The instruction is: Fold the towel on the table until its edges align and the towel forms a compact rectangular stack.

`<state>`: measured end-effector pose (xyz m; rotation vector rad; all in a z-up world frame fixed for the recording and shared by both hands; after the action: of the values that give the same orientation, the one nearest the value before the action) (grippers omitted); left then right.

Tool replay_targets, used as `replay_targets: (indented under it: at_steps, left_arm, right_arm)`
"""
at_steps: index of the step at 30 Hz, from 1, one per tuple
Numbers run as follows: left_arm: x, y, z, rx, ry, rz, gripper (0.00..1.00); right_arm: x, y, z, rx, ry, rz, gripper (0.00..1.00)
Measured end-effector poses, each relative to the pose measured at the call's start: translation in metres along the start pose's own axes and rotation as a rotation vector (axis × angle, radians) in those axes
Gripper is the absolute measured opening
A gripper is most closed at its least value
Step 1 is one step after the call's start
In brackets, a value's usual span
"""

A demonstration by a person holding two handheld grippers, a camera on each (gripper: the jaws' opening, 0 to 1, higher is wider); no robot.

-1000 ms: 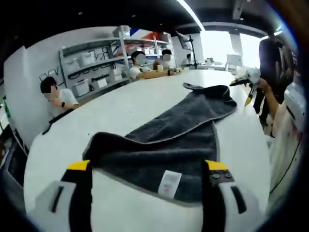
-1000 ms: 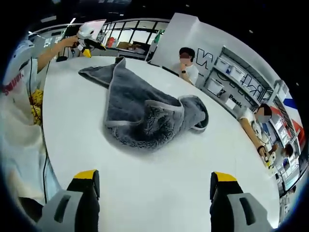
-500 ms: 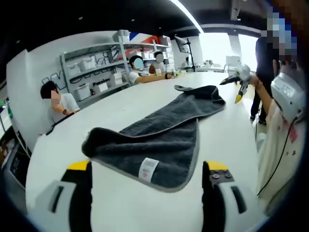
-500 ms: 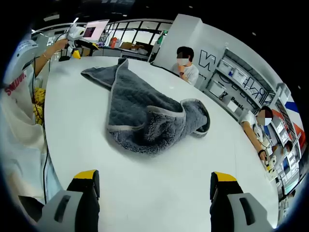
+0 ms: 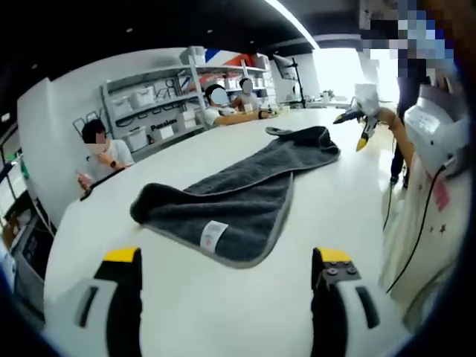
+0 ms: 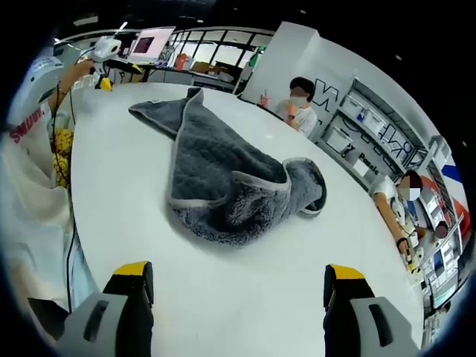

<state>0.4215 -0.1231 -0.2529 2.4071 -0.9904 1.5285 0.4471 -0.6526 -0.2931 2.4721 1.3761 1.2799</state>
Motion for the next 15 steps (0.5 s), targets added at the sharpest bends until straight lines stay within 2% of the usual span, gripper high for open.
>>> replay_targets:
  at_steps: [6,15]
  left_arm:
    - [-0.009,0.000,-0.006,0.022,-0.011,-0.012,0.99]
    - [-0.013,0.006,-0.013,0.029,-0.009,-0.015,0.99]
  right_arm:
    - [0.002,-0.001,-0.002,-0.001,-0.003,-0.009,0.99]
    - [0.006,-0.005,-0.001,0.008,-0.010,-0.037,0.99]
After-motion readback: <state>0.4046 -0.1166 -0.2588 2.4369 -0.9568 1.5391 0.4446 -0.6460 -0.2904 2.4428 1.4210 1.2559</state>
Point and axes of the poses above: the point that each gripper's makers call its tool centre point, and the gripper's own axes: z roughly forward along the fingers, y roughly to its right, x roughly out of its top, the point moved 2 cm from there along -z, roughly backward along the fingers, and after that the axes turned 3 degrees about -y, right-handed, at the moved point
